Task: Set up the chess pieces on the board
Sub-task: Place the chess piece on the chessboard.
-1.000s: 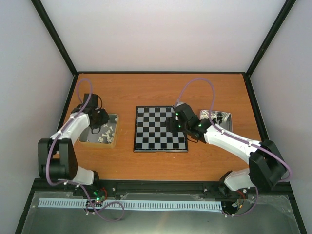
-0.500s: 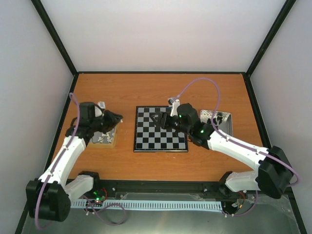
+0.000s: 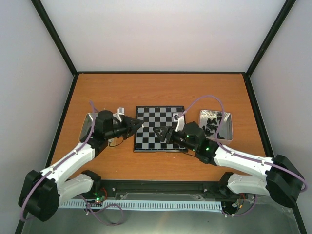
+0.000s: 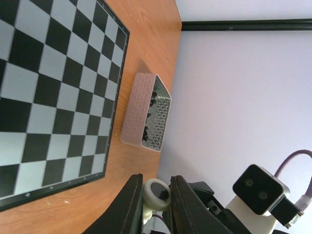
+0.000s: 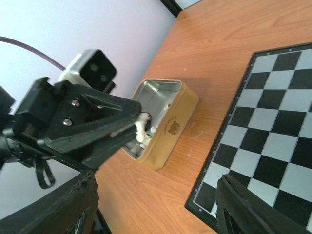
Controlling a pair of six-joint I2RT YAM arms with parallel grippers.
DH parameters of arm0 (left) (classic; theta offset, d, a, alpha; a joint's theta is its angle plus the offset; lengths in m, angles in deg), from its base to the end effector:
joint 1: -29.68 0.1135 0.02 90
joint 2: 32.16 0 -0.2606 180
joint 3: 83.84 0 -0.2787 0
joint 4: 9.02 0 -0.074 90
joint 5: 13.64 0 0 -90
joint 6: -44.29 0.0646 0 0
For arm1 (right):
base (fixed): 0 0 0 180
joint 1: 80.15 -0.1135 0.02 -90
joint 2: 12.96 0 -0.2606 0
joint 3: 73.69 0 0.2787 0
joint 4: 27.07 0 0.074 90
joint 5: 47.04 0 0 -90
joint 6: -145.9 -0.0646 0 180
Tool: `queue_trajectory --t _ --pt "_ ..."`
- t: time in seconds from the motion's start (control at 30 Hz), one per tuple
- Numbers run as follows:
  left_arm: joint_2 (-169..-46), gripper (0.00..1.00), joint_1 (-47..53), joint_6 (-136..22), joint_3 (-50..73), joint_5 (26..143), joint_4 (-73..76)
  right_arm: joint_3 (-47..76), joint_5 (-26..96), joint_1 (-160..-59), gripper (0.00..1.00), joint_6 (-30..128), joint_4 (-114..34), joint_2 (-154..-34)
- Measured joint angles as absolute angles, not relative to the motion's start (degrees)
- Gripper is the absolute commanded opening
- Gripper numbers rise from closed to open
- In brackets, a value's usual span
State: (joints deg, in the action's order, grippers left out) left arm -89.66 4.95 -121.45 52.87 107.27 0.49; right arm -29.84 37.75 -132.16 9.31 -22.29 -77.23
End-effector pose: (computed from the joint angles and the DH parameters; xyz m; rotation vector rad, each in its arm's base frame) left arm 0.2301 -0.1425 0.2128 -0.6153 2.2534 -1.5602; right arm 0.1808 0.2410 0.2137 -0.1672 2.0401 1.2371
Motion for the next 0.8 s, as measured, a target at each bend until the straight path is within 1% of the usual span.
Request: queue_trajectory --t 0.2,0.33,0.53,0.8 --pt "-91.1 0.09 3.3 -131.1 54.3 107.5 -6.6 -29.9 37.3 -132.7 0.64 8.6 -15.9 -78.2" --pt "-91.1 0.08 3.2 -136.8 54.9 107.5 -10.5 -29.7 37.3 -133.1 0.6 7.5 -12.5 -80.3" --pt "-90.9 0.1 3.2 -142.7 56.4 107.6 -12.9 -27.4 37.7 -133.6 0.59 5.1 -11.2 -85.0" --pt "-88.3 0.11 3.2 -148.4 59.0 107.7 -14.1 -23.8 36.4 -133.9 0.5 3.7 -8.1 -89.2"
